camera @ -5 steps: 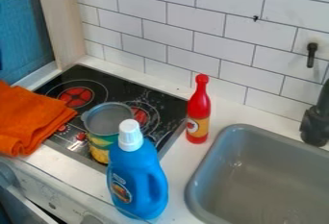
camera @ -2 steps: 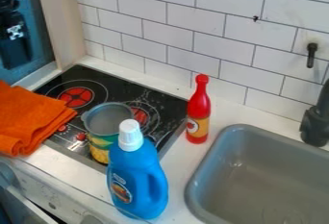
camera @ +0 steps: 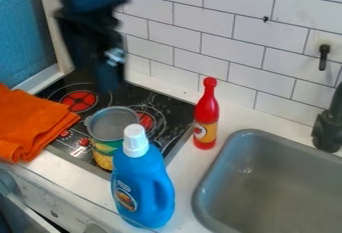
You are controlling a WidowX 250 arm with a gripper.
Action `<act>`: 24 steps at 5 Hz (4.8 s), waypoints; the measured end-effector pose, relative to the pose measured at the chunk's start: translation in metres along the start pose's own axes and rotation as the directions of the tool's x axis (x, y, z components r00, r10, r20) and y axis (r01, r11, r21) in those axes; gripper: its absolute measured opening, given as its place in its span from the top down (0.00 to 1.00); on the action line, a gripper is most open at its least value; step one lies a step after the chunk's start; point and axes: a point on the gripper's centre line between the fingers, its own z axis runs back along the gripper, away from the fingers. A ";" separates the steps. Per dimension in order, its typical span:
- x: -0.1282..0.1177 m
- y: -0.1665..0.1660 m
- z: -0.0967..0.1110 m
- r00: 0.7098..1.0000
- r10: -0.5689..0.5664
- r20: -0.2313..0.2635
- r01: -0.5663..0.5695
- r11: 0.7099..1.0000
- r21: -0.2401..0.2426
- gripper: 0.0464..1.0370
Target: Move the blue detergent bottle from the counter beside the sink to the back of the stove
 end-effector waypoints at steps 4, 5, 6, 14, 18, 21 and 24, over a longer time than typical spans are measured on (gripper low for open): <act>0.006 -0.029 -0.033 0.985 0.025 -0.173 -0.008 0.995 0.100 0.04; 0.002 -0.024 -0.044 0.980 0.054 -0.192 -0.028 0.990 0.137 0.04; 0.002 -0.023 -0.050 0.973 0.077 -0.218 -0.047 0.989 0.139 0.04; 0.039 0.007 0.016 0.995 0.090 -0.035 -0.089 0.996 0.022 0.60; 0.054 0.154 -0.003 0.995 0.100 -0.023 -0.091 0.962 0.259 0.60; 0.069 0.209 -0.044 0.964 0.168 -0.206 -0.131 0.975 0.182 0.60; 0.061 0.261 -0.055 0.953 0.237 -0.189 -0.212 0.967 0.143 0.60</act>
